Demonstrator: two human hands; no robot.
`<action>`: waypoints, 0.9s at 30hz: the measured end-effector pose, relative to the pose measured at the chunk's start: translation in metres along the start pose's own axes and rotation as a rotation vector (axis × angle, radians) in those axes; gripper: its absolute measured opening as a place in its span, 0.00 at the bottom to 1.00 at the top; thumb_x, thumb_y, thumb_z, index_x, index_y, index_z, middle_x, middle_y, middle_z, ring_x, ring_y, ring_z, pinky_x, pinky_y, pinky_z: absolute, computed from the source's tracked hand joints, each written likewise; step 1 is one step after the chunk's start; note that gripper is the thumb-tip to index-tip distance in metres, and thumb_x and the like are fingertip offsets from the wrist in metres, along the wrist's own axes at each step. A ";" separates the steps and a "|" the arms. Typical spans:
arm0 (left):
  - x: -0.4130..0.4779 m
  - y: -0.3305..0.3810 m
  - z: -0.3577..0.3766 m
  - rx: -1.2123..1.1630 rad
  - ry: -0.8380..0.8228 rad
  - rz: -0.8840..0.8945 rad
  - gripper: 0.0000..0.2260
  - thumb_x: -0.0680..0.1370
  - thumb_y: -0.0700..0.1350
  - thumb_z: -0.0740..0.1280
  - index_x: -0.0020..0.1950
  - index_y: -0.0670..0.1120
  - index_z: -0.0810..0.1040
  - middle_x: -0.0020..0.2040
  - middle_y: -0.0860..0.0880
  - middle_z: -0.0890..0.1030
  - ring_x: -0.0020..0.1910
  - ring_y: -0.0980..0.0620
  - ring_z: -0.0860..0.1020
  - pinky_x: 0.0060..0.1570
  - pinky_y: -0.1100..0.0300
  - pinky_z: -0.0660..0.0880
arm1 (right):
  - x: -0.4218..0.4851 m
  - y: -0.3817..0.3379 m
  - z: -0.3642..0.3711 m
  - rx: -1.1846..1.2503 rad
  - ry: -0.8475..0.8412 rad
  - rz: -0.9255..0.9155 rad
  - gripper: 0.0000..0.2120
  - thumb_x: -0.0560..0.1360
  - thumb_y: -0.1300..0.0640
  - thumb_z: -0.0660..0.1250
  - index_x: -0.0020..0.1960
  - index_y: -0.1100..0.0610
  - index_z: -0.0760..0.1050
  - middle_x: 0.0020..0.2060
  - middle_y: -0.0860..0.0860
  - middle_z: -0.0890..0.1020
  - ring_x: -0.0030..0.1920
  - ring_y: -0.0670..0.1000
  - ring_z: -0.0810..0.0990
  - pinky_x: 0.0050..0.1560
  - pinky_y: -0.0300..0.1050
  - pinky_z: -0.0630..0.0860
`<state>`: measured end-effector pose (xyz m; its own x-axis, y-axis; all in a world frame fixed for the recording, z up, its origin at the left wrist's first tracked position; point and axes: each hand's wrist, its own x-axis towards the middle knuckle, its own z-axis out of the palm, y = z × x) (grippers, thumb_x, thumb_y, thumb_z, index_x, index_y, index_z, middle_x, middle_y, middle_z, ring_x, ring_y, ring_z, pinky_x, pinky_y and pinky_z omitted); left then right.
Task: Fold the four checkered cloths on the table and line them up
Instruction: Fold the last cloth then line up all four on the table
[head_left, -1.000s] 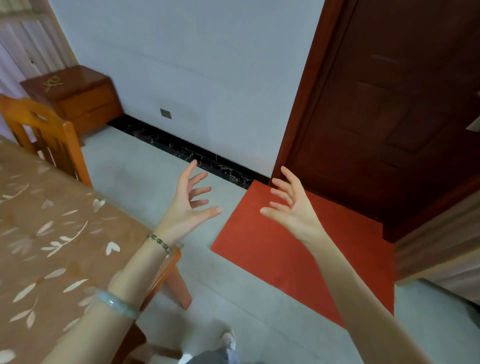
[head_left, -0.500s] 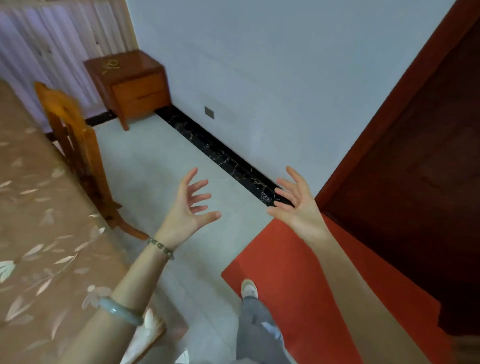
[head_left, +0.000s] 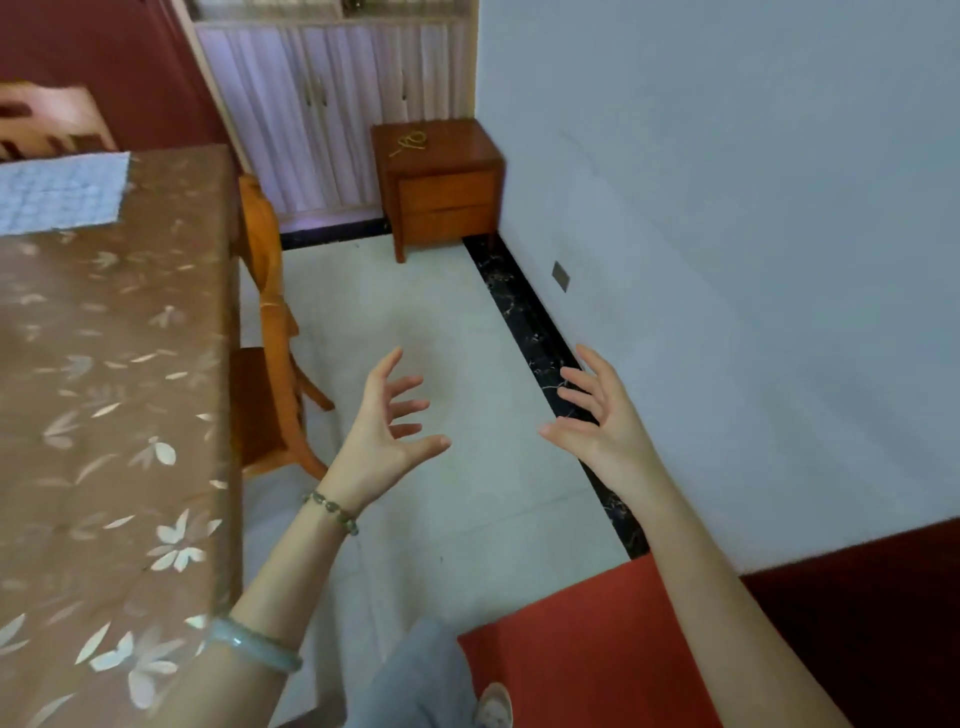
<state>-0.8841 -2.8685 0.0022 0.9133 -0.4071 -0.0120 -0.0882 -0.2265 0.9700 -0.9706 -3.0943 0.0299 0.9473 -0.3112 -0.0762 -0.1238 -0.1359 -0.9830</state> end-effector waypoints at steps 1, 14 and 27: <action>0.013 -0.002 -0.003 0.005 0.023 -0.005 0.45 0.69 0.36 0.75 0.76 0.52 0.51 0.66 0.49 0.69 0.60 0.55 0.74 0.58 0.56 0.74 | 0.019 -0.001 0.002 -0.006 -0.029 -0.001 0.40 0.69 0.67 0.73 0.71 0.41 0.59 0.66 0.48 0.70 0.65 0.44 0.72 0.63 0.47 0.74; 0.249 -0.021 -0.100 -0.017 0.181 0.014 0.35 0.71 0.40 0.74 0.73 0.52 0.60 0.65 0.50 0.72 0.60 0.56 0.75 0.52 0.66 0.76 | 0.300 -0.042 0.070 -0.078 -0.135 -0.056 0.37 0.69 0.67 0.72 0.72 0.48 0.62 0.64 0.51 0.73 0.62 0.46 0.75 0.60 0.45 0.76; 0.441 -0.040 -0.198 0.026 0.319 -0.042 0.36 0.69 0.39 0.75 0.71 0.55 0.61 0.64 0.54 0.72 0.60 0.57 0.74 0.57 0.59 0.76 | 0.537 -0.059 0.149 -0.044 -0.249 -0.050 0.39 0.69 0.67 0.73 0.74 0.50 0.59 0.64 0.54 0.73 0.62 0.49 0.75 0.48 0.31 0.77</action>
<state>-0.3993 -2.8641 0.0061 0.9946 -0.1001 0.0285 -0.0540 -0.2614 0.9637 -0.4101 -3.1132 0.0216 0.9954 -0.0631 -0.0715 -0.0822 -0.1876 -0.9788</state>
